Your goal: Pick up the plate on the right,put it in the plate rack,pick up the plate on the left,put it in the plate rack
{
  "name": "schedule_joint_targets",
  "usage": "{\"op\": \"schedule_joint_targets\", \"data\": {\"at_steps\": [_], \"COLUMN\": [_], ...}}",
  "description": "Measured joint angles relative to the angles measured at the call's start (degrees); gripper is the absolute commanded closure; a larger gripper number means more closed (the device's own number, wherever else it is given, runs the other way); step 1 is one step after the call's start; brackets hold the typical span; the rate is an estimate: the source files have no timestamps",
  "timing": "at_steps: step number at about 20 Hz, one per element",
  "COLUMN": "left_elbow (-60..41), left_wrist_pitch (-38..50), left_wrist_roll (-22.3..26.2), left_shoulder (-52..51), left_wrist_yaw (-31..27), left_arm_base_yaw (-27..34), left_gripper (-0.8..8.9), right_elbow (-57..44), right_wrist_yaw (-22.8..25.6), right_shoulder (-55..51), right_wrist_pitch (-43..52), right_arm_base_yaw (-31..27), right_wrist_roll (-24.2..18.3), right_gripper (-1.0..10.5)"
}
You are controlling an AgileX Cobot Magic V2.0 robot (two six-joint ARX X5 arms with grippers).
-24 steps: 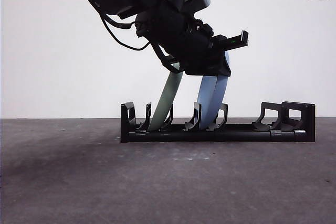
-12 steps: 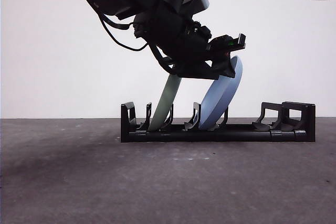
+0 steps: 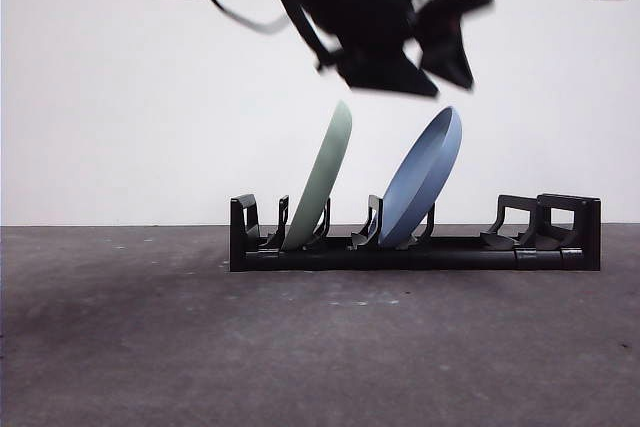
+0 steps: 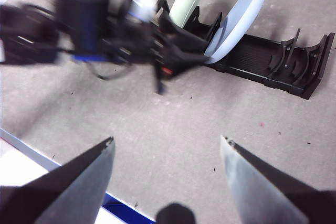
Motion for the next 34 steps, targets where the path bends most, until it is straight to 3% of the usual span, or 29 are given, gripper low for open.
{"op": "schedule_joint_targets", "data": {"at_steps": [9,14,20,22,24,26,34], "left_elbow": [0.0,0.0,0.0,0.0,0.0,0.0,0.0], "left_wrist_pitch": [-36.7,-49.0,-53.4,-54.5,-54.8,-54.8,-54.8], "left_wrist_roll": [3.2,3.4,3.4,3.4,3.4,3.4,3.4], "left_shoulder": [-29.6,-44.7,-52.9,-53.1,-52.8,-51.7,-51.3], "left_wrist_yaw": [0.1,0.1,0.1,0.1,0.1,0.1,0.1], "left_arm_base_yaw": [0.0,0.0,0.0,0.0,0.0,0.0,0.0], "left_gripper": [6.25,6.25,6.29,6.41,7.83,8.22,8.16], "right_elbow": [-0.2,-1.9,-5.6,-5.9,-5.9,-5.9,-5.9], "right_wrist_yaw": [-0.1,-5.4,-5.5,-5.5,-5.5,-5.5,-4.7], "right_shoulder": [0.0,0.0,0.1,0.0,0.0,0.0,0.0], "right_wrist_pitch": [0.0,0.0,0.0,0.0,0.0,0.0,0.0], "right_arm_base_yaw": [0.0,0.0,0.0,0.0,0.0,0.0,0.0], "right_wrist_roll": [-1.6,-2.1,-2.2,-2.2,-2.2,-2.3,-2.9], "right_gripper": [6.0,6.0,6.1,7.5,8.8,9.6,9.4]}}
